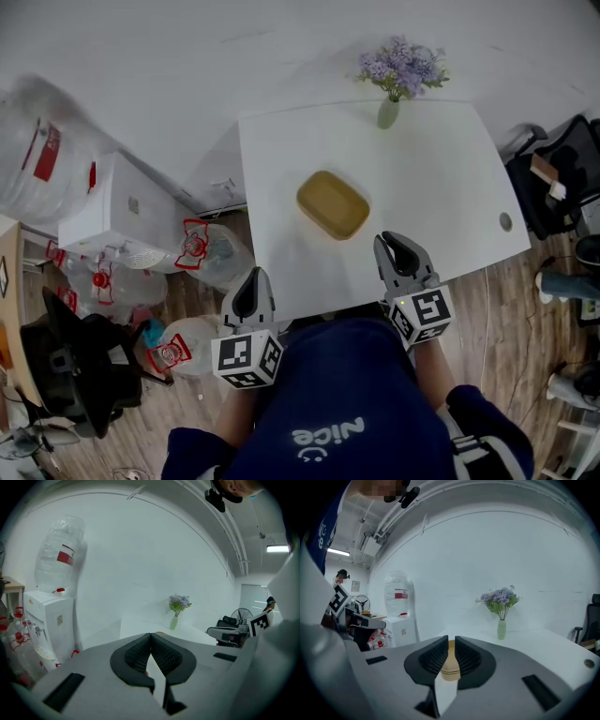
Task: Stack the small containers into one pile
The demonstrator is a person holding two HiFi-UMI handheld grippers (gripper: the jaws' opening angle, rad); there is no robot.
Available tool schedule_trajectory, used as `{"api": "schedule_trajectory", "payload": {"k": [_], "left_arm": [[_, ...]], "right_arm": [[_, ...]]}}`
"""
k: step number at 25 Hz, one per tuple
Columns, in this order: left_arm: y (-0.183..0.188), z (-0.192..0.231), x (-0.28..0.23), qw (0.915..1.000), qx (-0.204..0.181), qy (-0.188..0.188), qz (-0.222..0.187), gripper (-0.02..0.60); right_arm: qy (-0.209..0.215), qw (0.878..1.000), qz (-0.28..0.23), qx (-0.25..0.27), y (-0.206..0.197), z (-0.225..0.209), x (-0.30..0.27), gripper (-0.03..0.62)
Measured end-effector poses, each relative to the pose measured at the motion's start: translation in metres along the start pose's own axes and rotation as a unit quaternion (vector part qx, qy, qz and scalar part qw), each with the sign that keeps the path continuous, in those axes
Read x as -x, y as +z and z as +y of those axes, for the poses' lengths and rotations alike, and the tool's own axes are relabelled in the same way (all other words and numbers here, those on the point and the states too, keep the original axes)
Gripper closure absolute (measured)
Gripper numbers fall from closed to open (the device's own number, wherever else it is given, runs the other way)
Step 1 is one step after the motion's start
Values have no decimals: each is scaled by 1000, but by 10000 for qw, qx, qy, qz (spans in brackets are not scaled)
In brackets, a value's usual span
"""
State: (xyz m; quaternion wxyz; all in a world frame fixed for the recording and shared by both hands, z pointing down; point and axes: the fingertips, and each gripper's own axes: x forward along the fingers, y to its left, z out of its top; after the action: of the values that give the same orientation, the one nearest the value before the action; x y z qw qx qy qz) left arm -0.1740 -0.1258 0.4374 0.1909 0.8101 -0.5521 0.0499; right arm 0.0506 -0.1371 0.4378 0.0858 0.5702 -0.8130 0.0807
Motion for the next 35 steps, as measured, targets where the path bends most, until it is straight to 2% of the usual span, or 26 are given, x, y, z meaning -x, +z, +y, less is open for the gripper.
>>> {"api": "schedule_trajectory", "payload": {"k": [7, 16, 27, 35], "left_arm": [[0, 0, 0, 10000, 32, 77, -23, 565], [3, 3, 1, 9997, 53, 188, -116, 566], [4, -3, -3, 9998, 68, 105, -129, 565], [2, -3, -4, 9997, 30, 184, -125, 565]], "right_arm": [[249, 9997, 84, -22, -4, 4, -4, 540], [172, 9992, 199, 309, -3, -2, -16, 545], [175, 9971, 356, 652, -7, -6, -22, 545], [190, 9968, 397, 670, -10, -9, -21, 545]]}}
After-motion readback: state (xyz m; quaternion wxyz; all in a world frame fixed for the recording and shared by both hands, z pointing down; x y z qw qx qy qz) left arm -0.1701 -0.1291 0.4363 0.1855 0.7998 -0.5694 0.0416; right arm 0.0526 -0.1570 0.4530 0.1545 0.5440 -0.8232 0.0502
